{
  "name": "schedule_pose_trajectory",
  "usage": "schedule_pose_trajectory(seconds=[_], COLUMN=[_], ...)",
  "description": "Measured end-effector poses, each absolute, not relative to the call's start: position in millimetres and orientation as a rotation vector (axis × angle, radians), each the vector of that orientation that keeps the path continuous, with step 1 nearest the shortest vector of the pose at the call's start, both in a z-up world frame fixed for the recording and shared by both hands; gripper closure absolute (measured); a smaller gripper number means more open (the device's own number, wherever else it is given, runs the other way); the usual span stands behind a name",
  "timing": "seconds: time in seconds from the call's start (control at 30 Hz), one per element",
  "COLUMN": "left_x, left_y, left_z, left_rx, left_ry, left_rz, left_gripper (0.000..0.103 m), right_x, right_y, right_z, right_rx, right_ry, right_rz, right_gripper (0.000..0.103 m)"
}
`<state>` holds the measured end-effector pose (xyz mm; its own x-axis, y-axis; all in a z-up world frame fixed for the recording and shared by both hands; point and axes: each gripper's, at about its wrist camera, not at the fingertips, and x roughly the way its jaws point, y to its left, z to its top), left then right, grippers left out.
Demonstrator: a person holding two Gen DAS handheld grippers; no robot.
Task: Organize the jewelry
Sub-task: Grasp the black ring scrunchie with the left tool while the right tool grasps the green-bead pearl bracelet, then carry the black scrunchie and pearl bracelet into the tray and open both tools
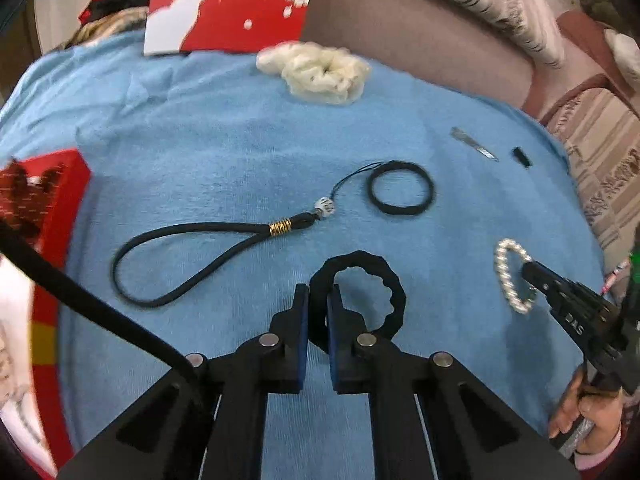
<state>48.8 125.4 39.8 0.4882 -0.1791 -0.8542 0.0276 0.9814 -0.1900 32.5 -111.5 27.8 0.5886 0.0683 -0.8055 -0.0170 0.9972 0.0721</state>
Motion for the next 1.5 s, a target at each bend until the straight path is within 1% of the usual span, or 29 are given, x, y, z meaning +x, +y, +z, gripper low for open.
schedule_pose_trajectory(seconds=[0.17,0.33,0.57,0.8,0.97,1.23,1.5], left_x=[10,-34,-89,-122,-131,-122,-117], left_y=[137,166,258,356,403,447,481], left_z=[79,110,132,121,105,87,85], left_rx=[-0.190,-0.230,-0.275,-0.365,-0.386,-0.384,-0.402], left_ry=[0.994,0.944,0.907,0.924,0.947,0.965,0.954], left_rz=[-0.164,-0.154,0.012,0.205,0.296,0.360,0.419], left_gripper=[0.095,0.095,0.095,0.095,0.095,0.095,0.095], right_x=[9,-16,-46,-58,-63,-60,-21], right_y=[-108,-97,-58,16,75,186,290], right_z=[55,82,118,136,140,138,114], right_rx=[0.084,0.091,0.048,-0.023,-0.084,-0.156,-0.172], right_ry=[0.890,0.850,0.803,0.784,0.786,0.821,0.869], right_rz=[0.078,0.115,0.202,0.329,0.421,0.591,0.646], right_gripper=[0.093,0.093,0.093,0.093,0.093,0.093,0.093])
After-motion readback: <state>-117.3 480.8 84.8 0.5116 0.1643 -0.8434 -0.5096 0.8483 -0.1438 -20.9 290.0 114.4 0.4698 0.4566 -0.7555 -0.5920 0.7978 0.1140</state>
